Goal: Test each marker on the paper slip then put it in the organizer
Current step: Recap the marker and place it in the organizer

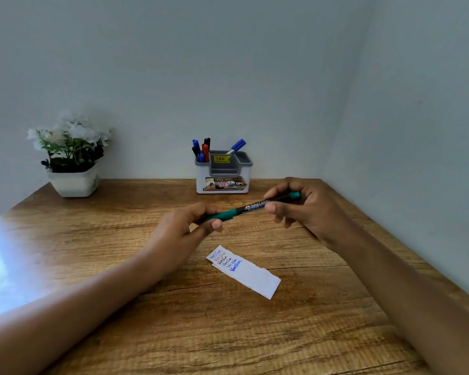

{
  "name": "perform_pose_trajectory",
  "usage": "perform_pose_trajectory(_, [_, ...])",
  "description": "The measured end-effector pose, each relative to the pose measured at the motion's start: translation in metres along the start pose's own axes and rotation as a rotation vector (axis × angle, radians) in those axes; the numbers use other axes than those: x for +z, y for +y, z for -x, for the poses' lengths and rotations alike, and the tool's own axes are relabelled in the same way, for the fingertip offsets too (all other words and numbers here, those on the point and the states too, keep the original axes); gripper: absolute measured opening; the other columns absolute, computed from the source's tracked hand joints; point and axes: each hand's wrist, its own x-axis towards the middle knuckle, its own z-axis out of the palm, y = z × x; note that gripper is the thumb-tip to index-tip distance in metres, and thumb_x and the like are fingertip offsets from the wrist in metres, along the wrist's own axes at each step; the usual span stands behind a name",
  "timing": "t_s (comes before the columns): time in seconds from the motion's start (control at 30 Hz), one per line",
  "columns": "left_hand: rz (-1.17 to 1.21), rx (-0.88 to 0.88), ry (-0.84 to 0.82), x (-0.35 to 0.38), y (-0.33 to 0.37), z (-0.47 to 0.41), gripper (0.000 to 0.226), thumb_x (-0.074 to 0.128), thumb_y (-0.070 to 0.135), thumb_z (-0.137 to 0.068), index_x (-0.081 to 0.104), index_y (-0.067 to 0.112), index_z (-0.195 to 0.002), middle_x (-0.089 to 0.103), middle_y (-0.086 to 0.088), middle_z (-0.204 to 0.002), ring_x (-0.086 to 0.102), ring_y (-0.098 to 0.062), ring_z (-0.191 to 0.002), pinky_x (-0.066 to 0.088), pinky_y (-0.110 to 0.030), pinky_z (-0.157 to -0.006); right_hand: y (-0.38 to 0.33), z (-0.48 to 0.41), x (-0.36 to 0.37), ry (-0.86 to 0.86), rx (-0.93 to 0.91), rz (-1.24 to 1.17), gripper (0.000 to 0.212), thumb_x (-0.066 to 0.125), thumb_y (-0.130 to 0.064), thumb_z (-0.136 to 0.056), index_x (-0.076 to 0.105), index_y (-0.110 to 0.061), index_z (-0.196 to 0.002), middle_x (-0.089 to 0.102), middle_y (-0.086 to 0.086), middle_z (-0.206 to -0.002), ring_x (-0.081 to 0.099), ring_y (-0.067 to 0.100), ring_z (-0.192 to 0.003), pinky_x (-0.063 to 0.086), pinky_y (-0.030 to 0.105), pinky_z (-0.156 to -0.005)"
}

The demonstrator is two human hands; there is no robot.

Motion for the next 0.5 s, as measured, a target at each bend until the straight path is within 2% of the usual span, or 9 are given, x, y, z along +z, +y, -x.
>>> perform_pose_trajectory(0.07, [0.120, -0.018, 0.026, 0.000, 0.005, 0.003, 0.023, 0.059, 0.054, -0.074, 0.067, 0.039, -0.090, 0.073, 0.010, -0.087, 0.066, -0.015, -0.086, 0.053, -0.042, -0.081, 0.002, 0.001, 0.008, -0.015, 0.046, -0.251, 0.021, 0.074, -0.013, -0.068, 0.070, -0.015, -0.088, 0.068, 0.000, -0.071, 0.061, 0.012, -0.059, 0.052, 0.025, -0.051])
perform_pose_trajectory(0.13, [0.219, -0.011, 0.011, 0.001, 0.009, 0.005, 0.027, 0.062, 0.055, -0.069, 0.070, 0.038, -0.089, 0.074, 0.004, -0.086, 0.068, -0.020, -0.084, 0.053, -0.045, -0.081, 0.004, 0.003, 0.021, -0.049, 0.068, -0.296, 0.021, 0.073, -0.015, -0.067, 0.071, -0.015, -0.088, 0.070, 0.000, -0.072, 0.062, 0.012, -0.060, 0.052, 0.025, -0.051])
perform_pose_trajectory(0.23, [0.322, -0.011, -0.041, 0.004, 0.015, 0.005, 0.021, 0.061, 0.042, -0.073, 0.069, 0.030, -0.089, 0.075, 0.006, -0.081, 0.069, -0.008, -0.078, 0.053, -0.027, -0.080, 0.001, 0.004, 0.036, -0.036, 0.074, -0.309, 0.017, 0.071, -0.018, -0.071, 0.070, -0.014, -0.087, 0.068, 0.000, -0.068, 0.062, 0.010, -0.059, 0.052, 0.022, -0.051])
perform_pose_trajectory(0.3, [0.319, -0.023, -0.060, 0.004, 0.020, 0.004, 0.021, 0.059, 0.040, -0.075, 0.068, 0.026, -0.087, 0.075, 0.007, -0.078, 0.068, -0.004, -0.073, 0.051, -0.020, -0.076, 0.000, 0.003, 0.037, 0.021, 0.082, -0.339, 0.011, 0.068, -0.016, -0.076, 0.070, -0.012, -0.086, 0.067, -0.002, -0.064, 0.061, 0.008, -0.057, 0.051, 0.021, -0.050])
perform_pose_trajectory(0.4, [0.318, -0.040, -0.042, 0.005, 0.025, 0.002, 0.022, 0.061, 0.040, -0.074, 0.067, 0.026, -0.089, 0.075, 0.007, -0.078, 0.070, -0.006, -0.071, 0.054, -0.024, -0.076, 0.000, 0.002, 0.037, 0.105, 0.111, -0.387, 0.007, 0.065, -0.014, -0.082, 0.069, -0.009, -0.087, 0.067, -0.002, -0.061, 0.061, 0.008, -0.054, 0.051, 0.020, -0.049])
perform_pose_trajectory(0.5, [0.230, -0.034, 0.013, 0.006, 0.027, 0.005, 0.022, 0.061, 0.045, -0.072, 0.066, 0.034, -0.090, 0.075, 0.013, -0.078, 0.070, -0.002, -0.071, 0.057, -0.024, -0.074, 0.002, 0.001, 0.042, 0.149, 0.146, -0.412, 0.010, 0.065, -0.016, -0.084, 0.068, -0.007, -0.087, 0.067, -0.001, -0.061, 0.062, 0.008, -0.053, 0.052, 0.020, -0.050])
